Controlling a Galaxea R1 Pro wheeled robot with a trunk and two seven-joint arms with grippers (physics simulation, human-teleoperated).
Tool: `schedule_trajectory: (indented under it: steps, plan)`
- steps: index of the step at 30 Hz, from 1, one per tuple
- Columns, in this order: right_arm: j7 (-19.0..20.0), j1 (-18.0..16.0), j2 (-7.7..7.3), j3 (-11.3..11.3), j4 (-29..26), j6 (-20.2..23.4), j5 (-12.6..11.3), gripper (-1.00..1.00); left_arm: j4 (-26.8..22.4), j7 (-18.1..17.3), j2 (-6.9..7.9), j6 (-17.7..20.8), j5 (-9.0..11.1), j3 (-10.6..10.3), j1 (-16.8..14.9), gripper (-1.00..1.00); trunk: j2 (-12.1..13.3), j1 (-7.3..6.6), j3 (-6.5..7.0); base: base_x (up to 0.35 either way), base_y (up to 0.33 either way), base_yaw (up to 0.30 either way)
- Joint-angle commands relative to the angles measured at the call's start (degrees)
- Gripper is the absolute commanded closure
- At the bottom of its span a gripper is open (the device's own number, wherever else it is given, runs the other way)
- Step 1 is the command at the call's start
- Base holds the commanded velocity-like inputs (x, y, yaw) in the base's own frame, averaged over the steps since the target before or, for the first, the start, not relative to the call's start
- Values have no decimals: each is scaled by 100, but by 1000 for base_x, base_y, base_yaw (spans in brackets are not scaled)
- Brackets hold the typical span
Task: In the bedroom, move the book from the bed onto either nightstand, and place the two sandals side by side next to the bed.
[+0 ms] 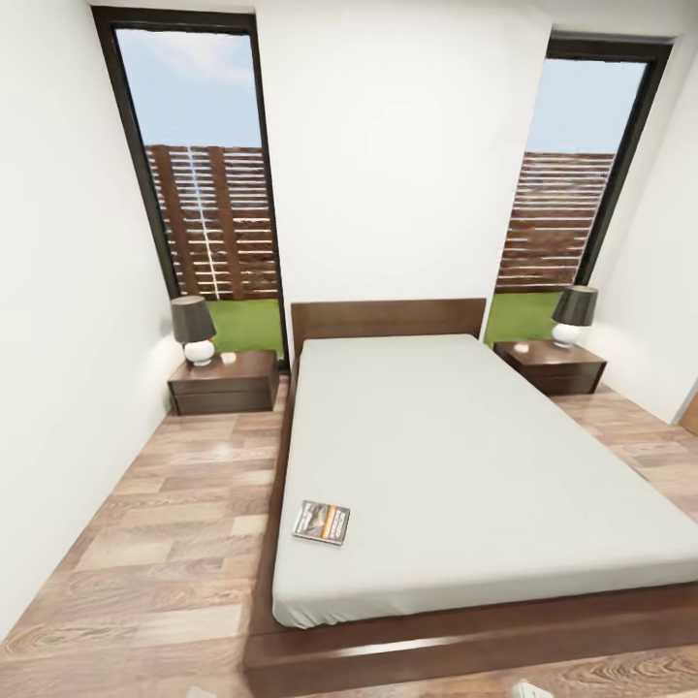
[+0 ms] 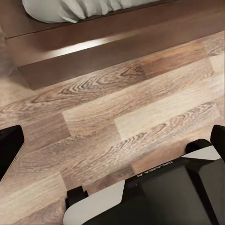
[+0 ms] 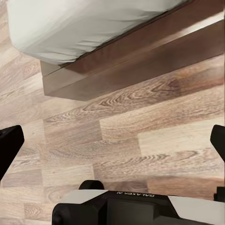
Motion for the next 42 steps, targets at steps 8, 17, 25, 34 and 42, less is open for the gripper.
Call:
schedule_trajectory:
  steps: [8,17,25,34,42]
  plan:
    - [17,-6,-4,36,10,-22,-37,-100,1,-7,1,-22,-56,46,-5,-100,-12,7,-13,146,0,142]
    - [17,-6,-4,36,10,-22,-37,-100,1,-4,1,-22,-62,46,-5,-100,-12,7,-13,13,-4,29]
    - [17,-6,-4,36,10,-22,-37,-100,1,-3,1,-23,-56,46,-5,-100,-12,7,-13,204,-100,0]
    - [17,-6,-4,36,8,-22,-37,-100,2,-3,1,-28,-56,46,-5,-100,-12,7,-13,110,-17,0]
    - [17,-6,-4,36,8,-22,-37,-100,3,-3,1,-31,-56,46,-4,-100,-12,7,-13,297,12,0]
